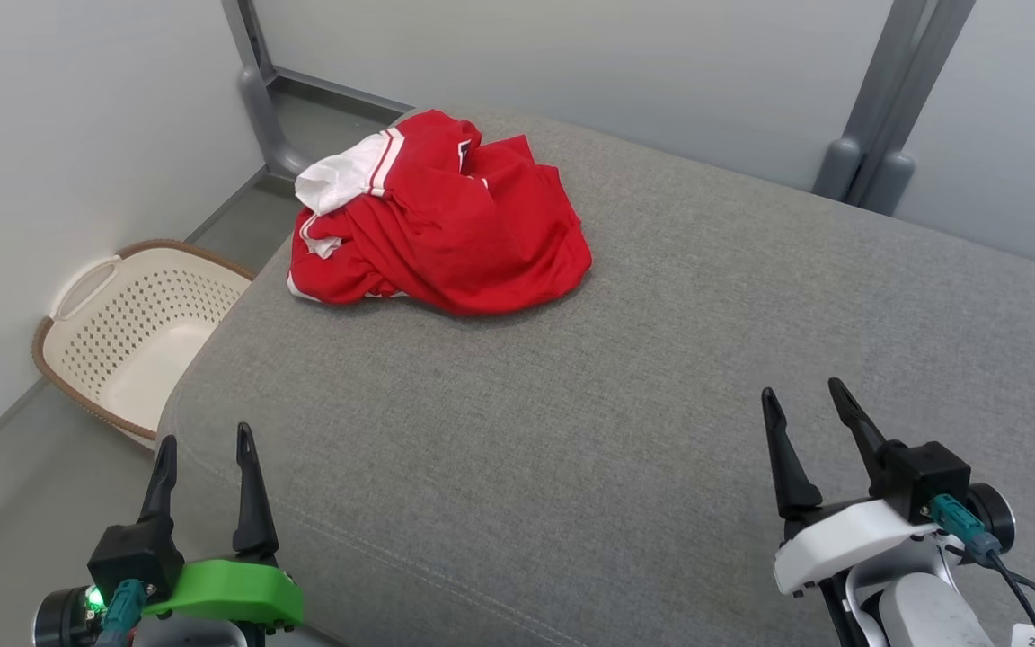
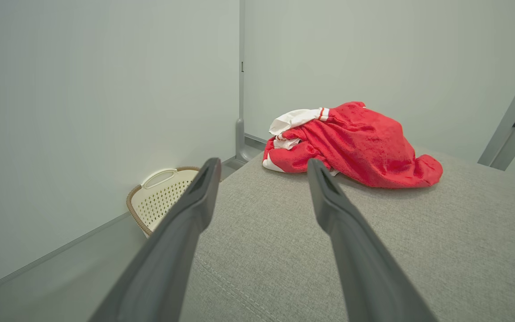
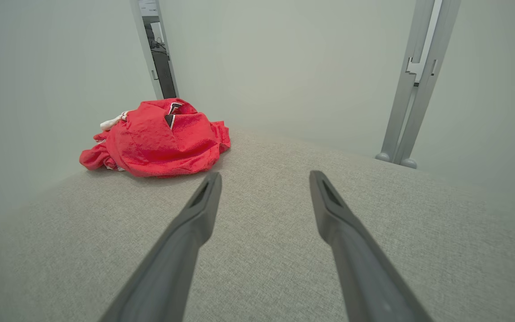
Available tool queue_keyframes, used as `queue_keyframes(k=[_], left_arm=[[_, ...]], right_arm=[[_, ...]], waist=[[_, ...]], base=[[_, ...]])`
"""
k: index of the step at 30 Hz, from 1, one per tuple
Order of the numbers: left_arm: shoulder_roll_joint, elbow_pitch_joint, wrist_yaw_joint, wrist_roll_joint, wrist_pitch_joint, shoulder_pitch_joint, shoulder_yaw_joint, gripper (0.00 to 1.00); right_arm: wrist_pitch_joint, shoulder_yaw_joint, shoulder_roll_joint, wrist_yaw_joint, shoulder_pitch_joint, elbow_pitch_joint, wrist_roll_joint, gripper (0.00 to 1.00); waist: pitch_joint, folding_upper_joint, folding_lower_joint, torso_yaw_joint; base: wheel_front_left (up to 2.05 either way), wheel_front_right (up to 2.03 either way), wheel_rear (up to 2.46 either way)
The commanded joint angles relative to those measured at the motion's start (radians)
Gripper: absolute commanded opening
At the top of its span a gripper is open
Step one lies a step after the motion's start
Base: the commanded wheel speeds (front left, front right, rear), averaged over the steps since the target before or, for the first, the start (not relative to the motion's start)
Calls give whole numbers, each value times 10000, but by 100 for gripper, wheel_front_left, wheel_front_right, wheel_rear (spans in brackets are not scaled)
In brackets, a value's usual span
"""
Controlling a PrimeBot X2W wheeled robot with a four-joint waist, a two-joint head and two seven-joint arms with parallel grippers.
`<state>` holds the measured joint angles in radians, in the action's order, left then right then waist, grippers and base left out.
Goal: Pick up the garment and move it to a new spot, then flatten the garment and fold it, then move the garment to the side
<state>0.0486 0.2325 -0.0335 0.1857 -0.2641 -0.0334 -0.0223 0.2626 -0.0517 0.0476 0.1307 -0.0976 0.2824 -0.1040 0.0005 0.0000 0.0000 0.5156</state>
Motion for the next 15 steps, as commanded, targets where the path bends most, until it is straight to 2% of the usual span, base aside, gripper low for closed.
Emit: queue_keyframes(k=[1, 12, 15], left_arm=[[33, -97, -58, 96, -7, 127, 78, 100], [34, -292, -124, 280, -7, 239, 209, 100], [34, 10, 13, 393, -7, -142, 49, 100]], right_arm=[[13, -121, 50, 1, -176, 92, -27, 100], [24, -314, 47, 1, -479, 436, 63, 100], [27, -236, 47, 1, -371, 428, 76, 100]], waist=[[257, 0, 0, 238], [345, 0, 0, 272], [376, 0, 0, 259]], base=[[0, 0, 0], [0, 0, 0], [0, 0, 0]])
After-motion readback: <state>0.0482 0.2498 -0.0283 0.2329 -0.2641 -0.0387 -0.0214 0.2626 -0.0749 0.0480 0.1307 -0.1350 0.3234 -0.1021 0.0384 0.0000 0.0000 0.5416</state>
